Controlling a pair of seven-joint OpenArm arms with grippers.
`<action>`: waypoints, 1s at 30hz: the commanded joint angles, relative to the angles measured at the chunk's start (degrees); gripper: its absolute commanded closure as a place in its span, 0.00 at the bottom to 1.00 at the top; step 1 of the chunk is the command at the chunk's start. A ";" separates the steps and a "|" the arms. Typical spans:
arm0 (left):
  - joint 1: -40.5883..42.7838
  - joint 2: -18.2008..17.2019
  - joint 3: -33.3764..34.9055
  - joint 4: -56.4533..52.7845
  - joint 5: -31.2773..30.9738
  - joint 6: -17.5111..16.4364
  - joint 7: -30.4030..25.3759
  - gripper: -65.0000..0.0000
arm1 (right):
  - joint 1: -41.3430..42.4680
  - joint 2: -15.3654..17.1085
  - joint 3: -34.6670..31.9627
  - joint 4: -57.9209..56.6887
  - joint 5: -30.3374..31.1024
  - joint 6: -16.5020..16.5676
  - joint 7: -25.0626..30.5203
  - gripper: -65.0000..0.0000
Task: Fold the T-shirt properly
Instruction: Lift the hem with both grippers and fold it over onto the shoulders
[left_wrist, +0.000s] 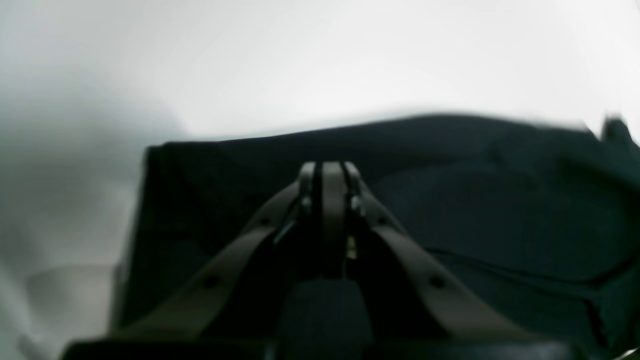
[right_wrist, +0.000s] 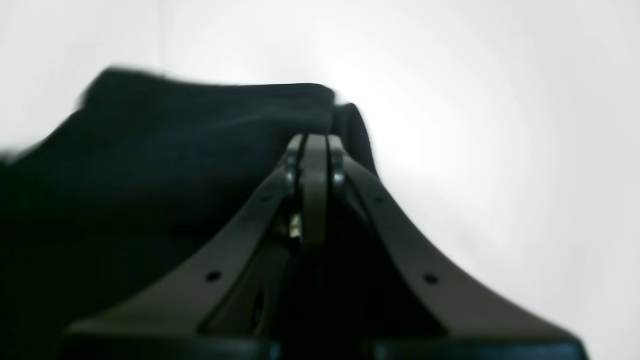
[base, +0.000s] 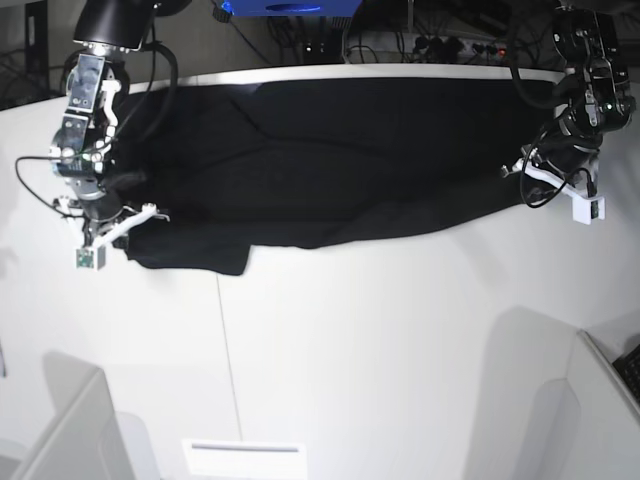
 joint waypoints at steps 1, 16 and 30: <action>0.32 -0.77 -0.41 1.20 -0.45 -1.50 -0.70 1.00 | 0.30 0.43 0.17 2.12 0.38 0.10 1.25 1.00; 5.33 -2.18 -0.41 1.55 -0.36 -4.58 -0.97 1.00 | -4.89 -1.77 3.68 11.88 0.38 0.10 -6.31 1.00; 6.73 -2.79 -5.25 2.08 -0.45 -4.67 -0.62 1.00 | -11.65 -5.55 6.23 15.49 0.38 0.19 -6.40 1.00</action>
